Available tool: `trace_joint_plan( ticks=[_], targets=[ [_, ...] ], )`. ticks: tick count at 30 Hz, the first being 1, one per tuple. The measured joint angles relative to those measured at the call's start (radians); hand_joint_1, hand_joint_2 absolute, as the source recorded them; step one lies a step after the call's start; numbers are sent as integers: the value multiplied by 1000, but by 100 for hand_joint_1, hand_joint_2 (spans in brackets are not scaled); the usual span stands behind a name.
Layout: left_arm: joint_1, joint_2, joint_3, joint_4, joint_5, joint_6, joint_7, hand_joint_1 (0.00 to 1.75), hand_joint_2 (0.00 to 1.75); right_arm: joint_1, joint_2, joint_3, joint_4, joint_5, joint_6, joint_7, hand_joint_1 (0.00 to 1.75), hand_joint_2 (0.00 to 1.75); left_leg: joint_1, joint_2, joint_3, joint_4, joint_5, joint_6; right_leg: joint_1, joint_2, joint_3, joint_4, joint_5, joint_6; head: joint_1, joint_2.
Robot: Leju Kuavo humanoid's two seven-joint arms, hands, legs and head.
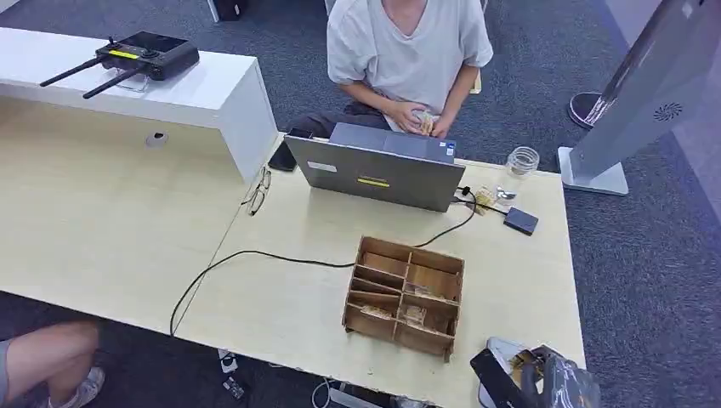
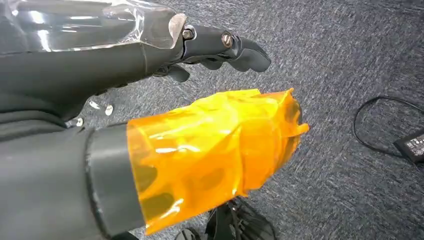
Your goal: Pass the card to the sensor for recognition and then transmit it.
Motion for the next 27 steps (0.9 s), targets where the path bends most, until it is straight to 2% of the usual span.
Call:
trace_joint_plan(
  ticks=[6,14,27],
  targets=[
    [0,0,-3,-3,0,0,0,0,0,0,23,-18,27,6,-13,-1,175,175,0,0,0,0,0,0,0,0,0,0,0,0,0,0],
    [-1,0,-10,-3,5,-3,0,0,0,-4,64,-34,68,47,-31,-37,175,175,0,0,0,0,0,0,0,0,0,0,0,0,0,0],
    [-2,0,-22,-6,7,-9,0,0,0,-16,98,-35,120,65,-41,-50,175,175,0,0,0,0,0,0,0,0,0,0,0,0,0,0]
  ],
)
